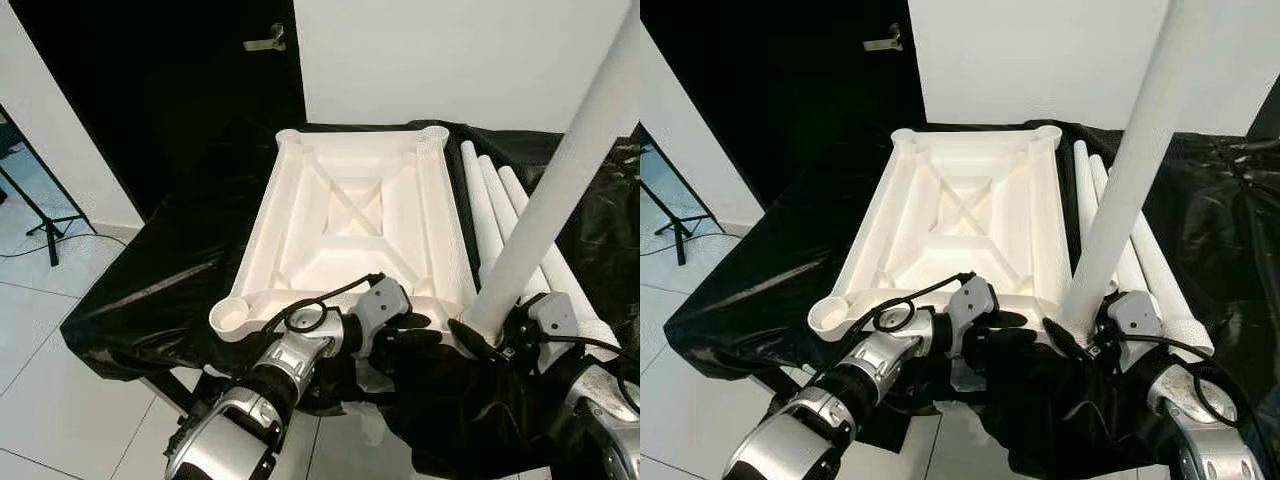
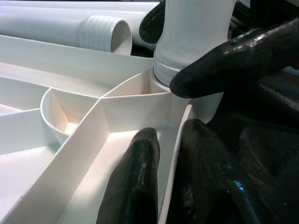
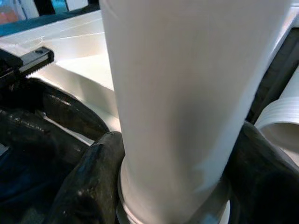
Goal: Building children table
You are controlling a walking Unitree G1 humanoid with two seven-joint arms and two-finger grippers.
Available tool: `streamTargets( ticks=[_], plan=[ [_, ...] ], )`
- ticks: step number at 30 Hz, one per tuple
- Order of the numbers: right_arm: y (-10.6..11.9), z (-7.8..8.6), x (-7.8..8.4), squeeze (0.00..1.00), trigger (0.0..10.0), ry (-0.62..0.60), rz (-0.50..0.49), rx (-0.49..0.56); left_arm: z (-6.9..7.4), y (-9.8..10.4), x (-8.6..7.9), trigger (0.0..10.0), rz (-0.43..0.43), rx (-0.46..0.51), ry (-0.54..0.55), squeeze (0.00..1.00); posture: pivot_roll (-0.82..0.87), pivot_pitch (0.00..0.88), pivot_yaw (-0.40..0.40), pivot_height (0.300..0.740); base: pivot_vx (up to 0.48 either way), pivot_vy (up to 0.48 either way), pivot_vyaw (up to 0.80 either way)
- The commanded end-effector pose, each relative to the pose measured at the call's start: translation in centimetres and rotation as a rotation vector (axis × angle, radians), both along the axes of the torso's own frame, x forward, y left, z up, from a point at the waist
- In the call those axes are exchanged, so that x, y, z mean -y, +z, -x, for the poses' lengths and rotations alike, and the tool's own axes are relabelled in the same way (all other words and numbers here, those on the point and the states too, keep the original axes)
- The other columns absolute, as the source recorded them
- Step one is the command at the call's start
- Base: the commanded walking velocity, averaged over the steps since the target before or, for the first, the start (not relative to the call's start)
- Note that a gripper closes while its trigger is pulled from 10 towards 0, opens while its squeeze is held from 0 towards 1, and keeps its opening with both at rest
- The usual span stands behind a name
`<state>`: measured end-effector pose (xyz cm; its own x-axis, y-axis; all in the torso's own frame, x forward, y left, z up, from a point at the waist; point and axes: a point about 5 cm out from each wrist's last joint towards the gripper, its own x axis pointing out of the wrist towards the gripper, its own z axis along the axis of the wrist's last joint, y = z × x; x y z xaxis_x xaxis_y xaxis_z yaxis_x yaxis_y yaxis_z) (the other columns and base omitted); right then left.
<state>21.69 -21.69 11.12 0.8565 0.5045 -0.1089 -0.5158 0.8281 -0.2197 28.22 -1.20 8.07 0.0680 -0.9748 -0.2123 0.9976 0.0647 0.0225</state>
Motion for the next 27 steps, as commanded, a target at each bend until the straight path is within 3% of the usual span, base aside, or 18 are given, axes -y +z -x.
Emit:
streamTargets(
  ticks=[1, 3, 4, 7, 10, 18, 19, 20, 21, 22, 23, 24, 27],
  plan=[
    [-0.7, 0.5, -1.2, 0.0, 0.0, 0.001, -0.047, -0.02, 2.3, -3.4, -1.0, 10.0, -0.122, -0.157, -0.133, 0.0, 0.07, 0.0, 0.053, 0.74, 0.0, 0.0, 0.0],
    [-0.9, 0.8, -1.9, 0.0, 0.0, -0.136, -0.134, 0.01, 2.3, -3.5, -1.1, 10.0, -0.122, -0.156, -0.131, 0.0, 0.07, 0.0, 0.053, 0.74, 0.0, 0.0, 0.0],
    [-0.9, 0.8, -1.9, 0.0, 0.0, -0.136, -0.134, 0.01, 2.3, -3.5, -1.1, 10.0, -0.122, -0.156, -0.131, 0.0, 0.07, 0.0, 0.053, 0.74, 0.0, 0.0, 0.0],
    [-1.2, 1.6, -1.9, 0.0, 0.0, -0.356, -0.185, 0.068, 2.3, -3.5, -1.2, 10.0, -0.123, -0.158, -0.129, 0.0, 0.08, 0.0, 0.052, 0.74, 0.0, 0.0, 0.0],
    [-1.2, 1.9, -1.9, 0.0, 0.0, -0.455, -0.194, 0.102, 2.3, -3.6, -1.3, 10.0, -0.125, -0.159, -0.127, 0.0, 0.07, 0.0, 0.051, 0.74, 0.0, 0.0, 0.0],
    [-1.1, 1.8, -1.4, 0.0, 0.0, -0.528, -0.179, 0.125, 2.3, -3.5, -1.2, 10.0, -0.125, -0.159, -0.128, 0.0, 0.07, 0.0, 0.054, 0.74, 0.0, 0.0, 0.0],
    [-1.1, 1.7, -1.4, 0.0, 1.7, -0.521, -0.179, 0.119, 2.3, -3.5, -1.2, 10.0, -0.125, -0.158, -0.13, 0.0, 0.07, 0.0, 0.052, 0.74, 0.0, 0.0, 0.0],
    [-1.1, 1.7, -1.4, 0.0, 1.7, -0.521, -0.179, 0.119, 2.3, -3.5, -1.2, 10.0, -0.125, -0.158, -0.13, 0.0, 0.07, 0.0, 0.052, 0.74, 0.0, 0.0, 0.0],
    [-1.1, 1.6, -1.6, 0.0, 4.5, -0.497, -0.175, 0.115, 2.2, -3.5, -1.1, 10.0, -0.124, -0.156, -0.13, 0.0, 0.07, 0.0, 0.052, 0.74, 0.0, 0.0, 0.0],
    [-1.0, 1.4, -1.8, 0.0, 10.0, -0.459, -0.185, 0.11, 2.2, -3.5, -1.1, 10.0, -0.123, -0.155, -0.129, 0.0, 0.07, 0.0, 0.054, 0.74, 0.0, 0.0, 0.0],
    [-1.0, 1.4, -1.8, 0.0, 10.0, -0.459, -0.185, 0.11, 2.2, -3.5, -1.1, 10.0, -0.123, -0.155, -0.129, 0.0, 0.07, 0.0, 0.054, 0.74, 0.0, 0.0, 0.0],
    [-0.7, 1.1, -2.0, 1.0, 10.0, -0.415, -0.186, 0.114, 2.2, -3.4, -1.1, 10.0, -0.123, -0.155, -0.129, 0.0, 0.07, 0.0, 0.054, 0.74, 0.0, 0.0, 0.0],
    [-0.3, 0.6, -2.1, 1.0, 10.0, -0.33, -0.172, 0.119, 2.2, -3.4, -1.0, 10.0, -0.122, -0.156, -0.129, 0.0, 0.07, 0.0, 0.051, 0.74, 0.0, 0.0, 0.0]
  ],
)
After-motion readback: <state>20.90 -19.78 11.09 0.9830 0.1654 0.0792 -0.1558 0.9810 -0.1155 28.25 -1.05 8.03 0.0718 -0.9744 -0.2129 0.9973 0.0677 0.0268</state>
